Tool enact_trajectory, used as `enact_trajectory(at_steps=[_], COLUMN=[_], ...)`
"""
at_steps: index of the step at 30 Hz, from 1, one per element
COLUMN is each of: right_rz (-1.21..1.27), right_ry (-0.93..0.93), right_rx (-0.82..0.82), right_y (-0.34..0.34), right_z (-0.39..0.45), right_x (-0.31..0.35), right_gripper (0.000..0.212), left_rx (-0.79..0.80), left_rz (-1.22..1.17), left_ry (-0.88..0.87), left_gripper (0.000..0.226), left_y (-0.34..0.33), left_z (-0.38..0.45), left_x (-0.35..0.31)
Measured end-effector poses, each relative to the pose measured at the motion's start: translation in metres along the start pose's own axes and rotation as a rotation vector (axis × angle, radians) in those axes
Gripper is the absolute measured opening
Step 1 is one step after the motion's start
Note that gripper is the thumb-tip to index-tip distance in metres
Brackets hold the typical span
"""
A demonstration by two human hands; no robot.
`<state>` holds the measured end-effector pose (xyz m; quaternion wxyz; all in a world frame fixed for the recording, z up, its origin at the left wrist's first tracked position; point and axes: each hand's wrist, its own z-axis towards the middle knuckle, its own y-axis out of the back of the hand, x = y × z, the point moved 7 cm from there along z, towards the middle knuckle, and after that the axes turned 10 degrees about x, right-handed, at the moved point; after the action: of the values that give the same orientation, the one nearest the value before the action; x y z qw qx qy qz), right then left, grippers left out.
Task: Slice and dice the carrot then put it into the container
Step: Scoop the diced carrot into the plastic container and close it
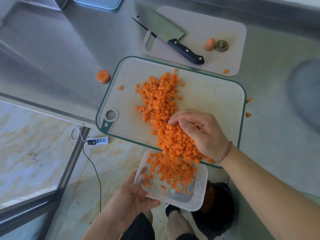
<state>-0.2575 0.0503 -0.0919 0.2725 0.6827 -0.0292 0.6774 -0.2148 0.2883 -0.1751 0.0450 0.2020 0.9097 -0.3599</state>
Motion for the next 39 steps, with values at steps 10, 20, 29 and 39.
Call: enact_trajectory(at_steps=[10, 20, 29, 39], right_rz=[0.074, 0.164, 0.290, -0.080], right_ry=[-0.035, 0.045, 0.174, 0.021], right_rx=[-0.038, -0.009, -0.005, 0.082], right_y=[-0.011, -0.037, -0.047, -0.030], right_z=[-0.016, -0.042, -0.060, -0.058], right_x=[0.004, 0.017, 0.035, 0.008], right_gripper=[0.036, 0.047, 0.044, 0.058], left_rx=[0.023, 0.037, 0.063, 0.055], left_rz=[0.018, 0.058, 0.137, 0.158], left_ry=[0.014, 0.017, 0.040, 0.044], left_gripper=[0.087, 0.082, 0.082, 0.082], left_y=[0.002, 0.004, 0.003, 0.005], left_z=[0.002, 0.003, 0.002, 0.001], left_x=[0.001, 0.000, -0.001, 0.000])
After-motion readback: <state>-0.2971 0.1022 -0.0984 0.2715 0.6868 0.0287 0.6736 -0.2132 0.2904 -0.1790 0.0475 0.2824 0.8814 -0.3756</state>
